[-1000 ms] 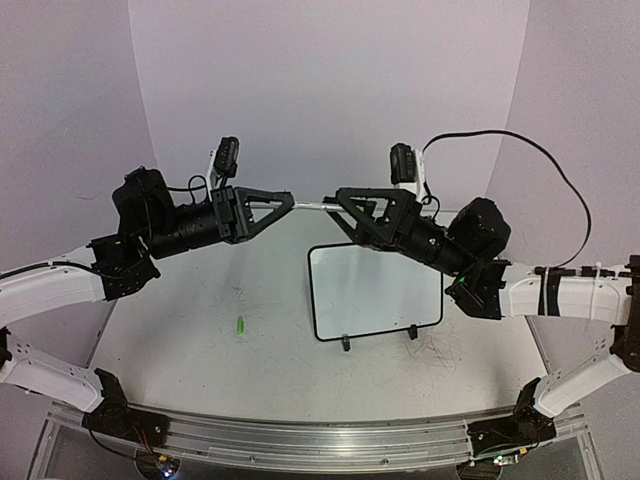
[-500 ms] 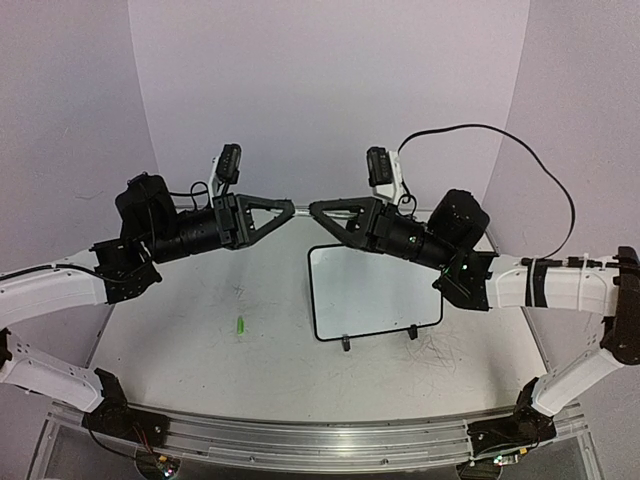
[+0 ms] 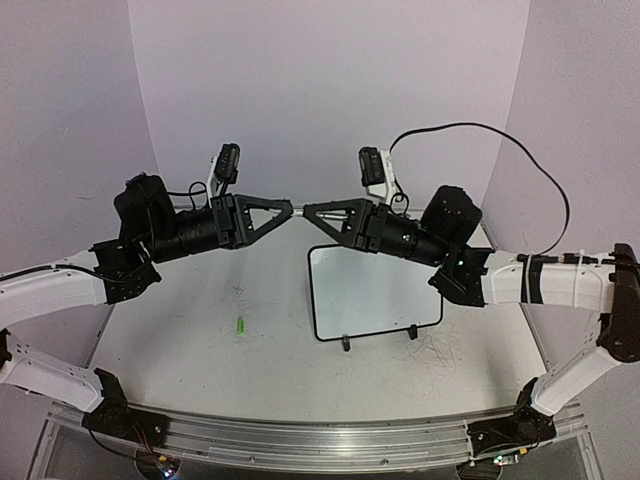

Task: Write a sentence on the whiteboard
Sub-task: Pass from the left arm to the right

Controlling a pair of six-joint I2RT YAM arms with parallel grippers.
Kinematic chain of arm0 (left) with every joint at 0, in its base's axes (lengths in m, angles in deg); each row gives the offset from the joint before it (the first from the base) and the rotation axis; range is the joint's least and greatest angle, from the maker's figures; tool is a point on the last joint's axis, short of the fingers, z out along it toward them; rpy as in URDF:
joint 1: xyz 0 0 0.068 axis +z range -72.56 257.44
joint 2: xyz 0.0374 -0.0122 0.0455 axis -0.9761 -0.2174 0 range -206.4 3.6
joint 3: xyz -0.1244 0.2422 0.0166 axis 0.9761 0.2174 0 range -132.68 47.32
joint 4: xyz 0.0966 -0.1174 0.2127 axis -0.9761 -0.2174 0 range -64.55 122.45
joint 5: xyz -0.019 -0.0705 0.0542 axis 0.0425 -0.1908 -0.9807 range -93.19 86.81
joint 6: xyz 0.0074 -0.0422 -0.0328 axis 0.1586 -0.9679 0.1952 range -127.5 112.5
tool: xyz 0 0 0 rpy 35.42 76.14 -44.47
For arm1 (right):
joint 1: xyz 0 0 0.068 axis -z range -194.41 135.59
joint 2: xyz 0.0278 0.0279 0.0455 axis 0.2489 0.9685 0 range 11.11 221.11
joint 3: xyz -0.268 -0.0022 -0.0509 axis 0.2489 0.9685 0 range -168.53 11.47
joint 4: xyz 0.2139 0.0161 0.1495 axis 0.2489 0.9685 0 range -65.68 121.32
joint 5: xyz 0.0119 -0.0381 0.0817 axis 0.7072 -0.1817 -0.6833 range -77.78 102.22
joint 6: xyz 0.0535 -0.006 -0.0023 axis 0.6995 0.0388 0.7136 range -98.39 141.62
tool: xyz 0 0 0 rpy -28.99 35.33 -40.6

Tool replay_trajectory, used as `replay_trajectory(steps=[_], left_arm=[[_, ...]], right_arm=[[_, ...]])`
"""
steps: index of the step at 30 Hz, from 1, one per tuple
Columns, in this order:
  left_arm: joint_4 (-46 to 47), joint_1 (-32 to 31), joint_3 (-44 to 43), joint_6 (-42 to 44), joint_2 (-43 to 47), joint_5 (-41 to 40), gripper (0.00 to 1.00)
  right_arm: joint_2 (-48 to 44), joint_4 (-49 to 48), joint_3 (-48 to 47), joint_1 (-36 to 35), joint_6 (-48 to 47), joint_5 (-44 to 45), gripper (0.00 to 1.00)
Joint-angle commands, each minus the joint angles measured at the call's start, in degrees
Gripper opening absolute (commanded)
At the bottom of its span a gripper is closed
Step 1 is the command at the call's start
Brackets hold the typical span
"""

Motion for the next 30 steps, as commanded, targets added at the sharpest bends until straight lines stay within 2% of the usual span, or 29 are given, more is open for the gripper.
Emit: replay_trajectory(steps=[1,9,16,24,28,30], left_arm=[[1.4,-0.63,0.22,0.68,0.82,2.89,0.0],[0.91,-0.62,0.58,0.46,1.09,3.14,0.0],[-0.08,-0.64,1.57,0.48,1.8,3.24,0.0],[-0.43,-0.63,1.45,0.28,1.2,3.64,0.0],[-0.54,-0.62,1.44,0.32,1.01,3.61,0.0],[-0.6,-0.59,1.43,0.31,0.9,3.49,0.0]], right_arm=[[0.78,1.13,-3.33,-0.59,-1.85,-2.34,0.25],[0.32,5.39,-4.66,-0.34,-4.0,-2.4,0.29],[-0.65,8.44,-3.82,0.93,-4.38,-2.45,0.38],[0.3,8.59,-4.81,1.05,-3.96,-4.42,0.31],[0.53,6.63,-4.79,1.05,-2.64,-5.05,0.24],[0.43,4.85,-4.27,1.05,-1.54,-5.16,0.25]])
